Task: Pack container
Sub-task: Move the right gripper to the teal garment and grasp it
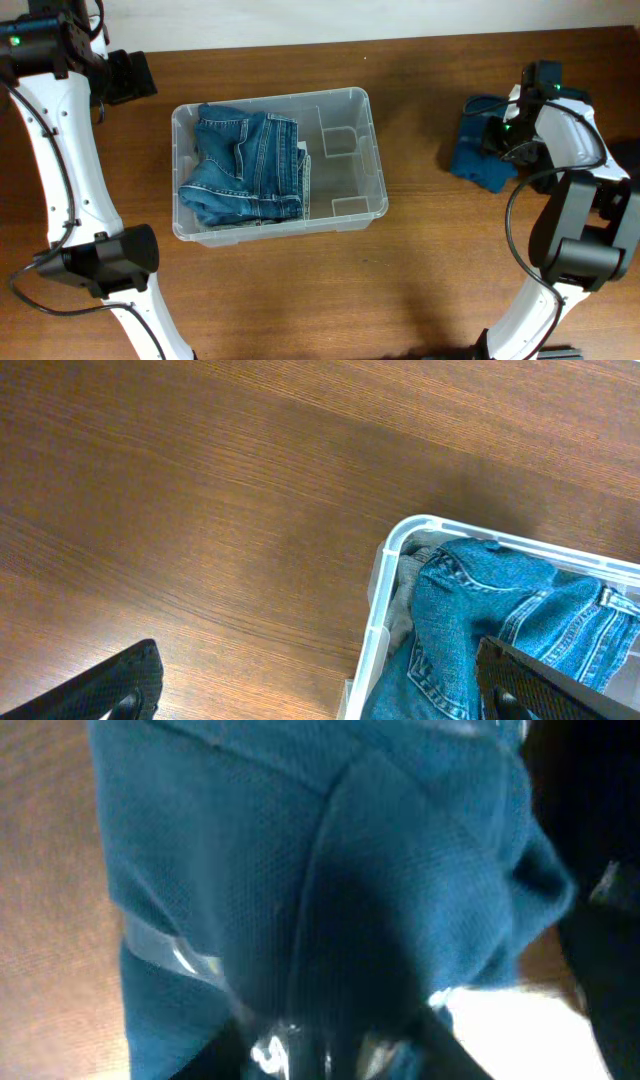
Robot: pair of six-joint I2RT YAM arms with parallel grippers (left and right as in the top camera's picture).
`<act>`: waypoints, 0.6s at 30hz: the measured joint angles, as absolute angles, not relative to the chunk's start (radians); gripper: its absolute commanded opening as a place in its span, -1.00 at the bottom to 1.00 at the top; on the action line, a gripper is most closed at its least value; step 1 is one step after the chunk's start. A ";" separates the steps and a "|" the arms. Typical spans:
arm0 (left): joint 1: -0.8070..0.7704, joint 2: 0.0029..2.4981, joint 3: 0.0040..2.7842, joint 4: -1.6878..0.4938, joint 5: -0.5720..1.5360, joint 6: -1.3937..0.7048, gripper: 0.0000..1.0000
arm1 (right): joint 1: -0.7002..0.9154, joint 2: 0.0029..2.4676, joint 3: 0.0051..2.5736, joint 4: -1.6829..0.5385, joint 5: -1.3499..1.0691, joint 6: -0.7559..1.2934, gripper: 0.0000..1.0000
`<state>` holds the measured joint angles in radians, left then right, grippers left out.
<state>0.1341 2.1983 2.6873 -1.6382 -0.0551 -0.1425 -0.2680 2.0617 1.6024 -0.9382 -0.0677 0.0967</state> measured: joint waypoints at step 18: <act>0.134 2.198 2.687 -1.638 -0.055 -0.142 0.99 | -0.266 2.101 1.781 -1.235 -0.079 0.092 -0.92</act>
<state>0.1341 2.1983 2.6873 -1.6382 -0.0551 -0.1425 -0.2657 2.1010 1.7809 -1.2346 -0.0792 0.0921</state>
